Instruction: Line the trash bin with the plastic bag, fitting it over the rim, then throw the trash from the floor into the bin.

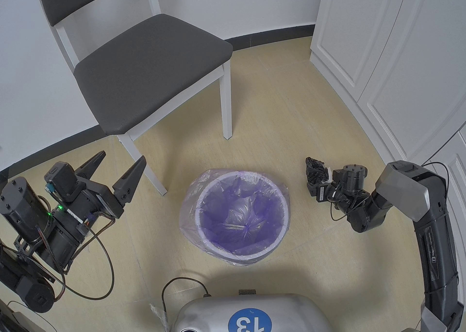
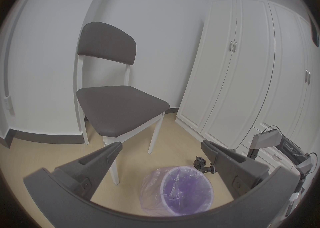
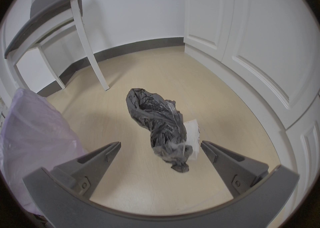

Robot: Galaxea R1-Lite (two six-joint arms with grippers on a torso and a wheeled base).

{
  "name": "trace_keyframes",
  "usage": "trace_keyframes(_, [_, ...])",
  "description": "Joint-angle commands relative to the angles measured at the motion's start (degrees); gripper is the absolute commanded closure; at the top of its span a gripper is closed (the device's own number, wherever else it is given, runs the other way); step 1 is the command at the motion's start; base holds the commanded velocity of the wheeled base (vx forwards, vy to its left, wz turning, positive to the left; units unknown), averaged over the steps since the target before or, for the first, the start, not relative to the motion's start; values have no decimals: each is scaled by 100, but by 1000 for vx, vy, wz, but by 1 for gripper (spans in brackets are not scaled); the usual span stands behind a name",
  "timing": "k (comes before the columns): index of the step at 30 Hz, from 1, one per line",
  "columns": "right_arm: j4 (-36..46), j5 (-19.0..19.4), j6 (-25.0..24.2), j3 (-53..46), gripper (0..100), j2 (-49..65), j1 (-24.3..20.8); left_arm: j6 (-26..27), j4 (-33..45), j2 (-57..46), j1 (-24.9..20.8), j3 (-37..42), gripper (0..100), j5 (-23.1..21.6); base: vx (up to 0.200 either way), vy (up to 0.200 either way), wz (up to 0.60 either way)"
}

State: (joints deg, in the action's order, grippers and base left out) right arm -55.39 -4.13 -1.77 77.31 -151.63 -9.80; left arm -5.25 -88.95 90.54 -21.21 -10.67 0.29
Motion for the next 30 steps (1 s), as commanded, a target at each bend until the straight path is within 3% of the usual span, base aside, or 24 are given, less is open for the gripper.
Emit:
trace_keyframes(1, [679, -9, 177, 1049, 0, -324, 40, -2, -105, 16, -15, -137, 0, 32, 0, 0, 0])
trace_keyframes(14, [1918, 35, 291, 2754, 0, -1018, 84, -11, -105, 333, 38, -234, 0, 67, 0, 0, 0])
trace_keyframes(30, [2235, 35, 291, 3659, 0, -1501, 84, 24, -105, 377, -6, -181, 0, 85, 0, 0, 0])
